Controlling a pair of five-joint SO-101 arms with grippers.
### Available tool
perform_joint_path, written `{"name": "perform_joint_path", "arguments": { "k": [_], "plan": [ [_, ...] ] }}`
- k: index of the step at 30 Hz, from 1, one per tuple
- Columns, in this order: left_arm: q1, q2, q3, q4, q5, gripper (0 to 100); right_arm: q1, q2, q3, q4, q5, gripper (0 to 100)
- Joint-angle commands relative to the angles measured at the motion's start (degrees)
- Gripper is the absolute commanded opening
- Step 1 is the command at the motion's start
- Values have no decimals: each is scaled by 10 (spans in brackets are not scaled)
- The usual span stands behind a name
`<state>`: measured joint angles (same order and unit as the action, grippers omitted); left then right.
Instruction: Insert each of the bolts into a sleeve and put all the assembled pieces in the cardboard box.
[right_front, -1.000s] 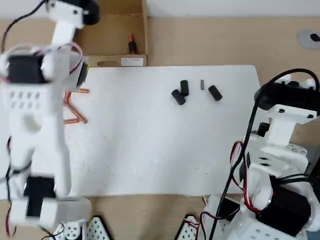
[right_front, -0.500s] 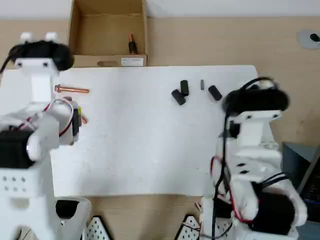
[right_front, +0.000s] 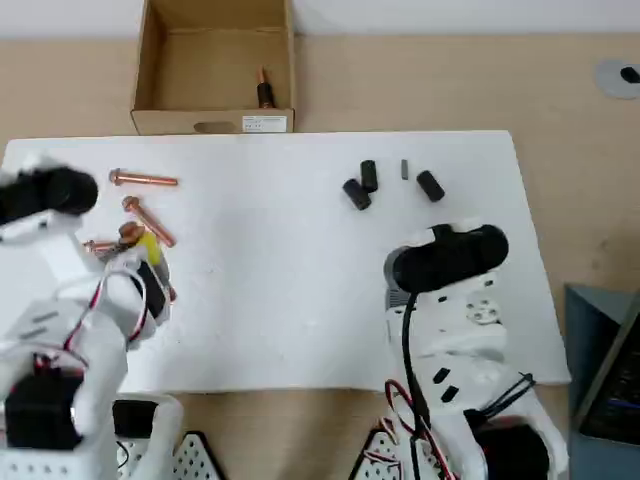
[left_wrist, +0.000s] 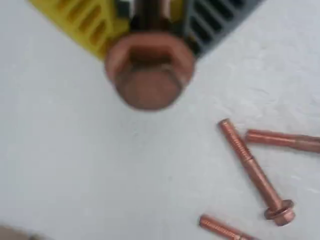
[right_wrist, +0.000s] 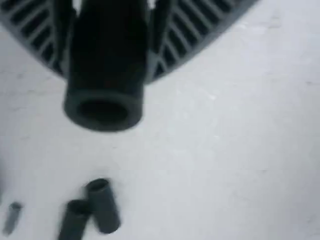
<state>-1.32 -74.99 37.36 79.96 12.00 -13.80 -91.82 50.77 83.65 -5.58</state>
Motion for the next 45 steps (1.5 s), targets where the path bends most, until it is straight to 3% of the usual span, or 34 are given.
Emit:
{"name": "perform_joint_path", "arguments": {
  "k": [1,7,10,18,27,45],
  "plan": [
    [25,-89,37,-25,32,2,-46,-1,4,-19,-26,9],
    [182,-240,83,-25,83,1,-162,-5,16,-31,-53,9],
    [223,-288,97,-25,119,1,-201,-5,25,-60,-56,9],
    [230,-292,95,-55,157,1,-317,-6,56,-87,-56,9],
    [230,-291,100,-141,194,1,-365,-6,67,-143,-55,9],
    [255,-292,127,-164,199,1,-429,-4,80,-162,-49,9]
  ]
}}
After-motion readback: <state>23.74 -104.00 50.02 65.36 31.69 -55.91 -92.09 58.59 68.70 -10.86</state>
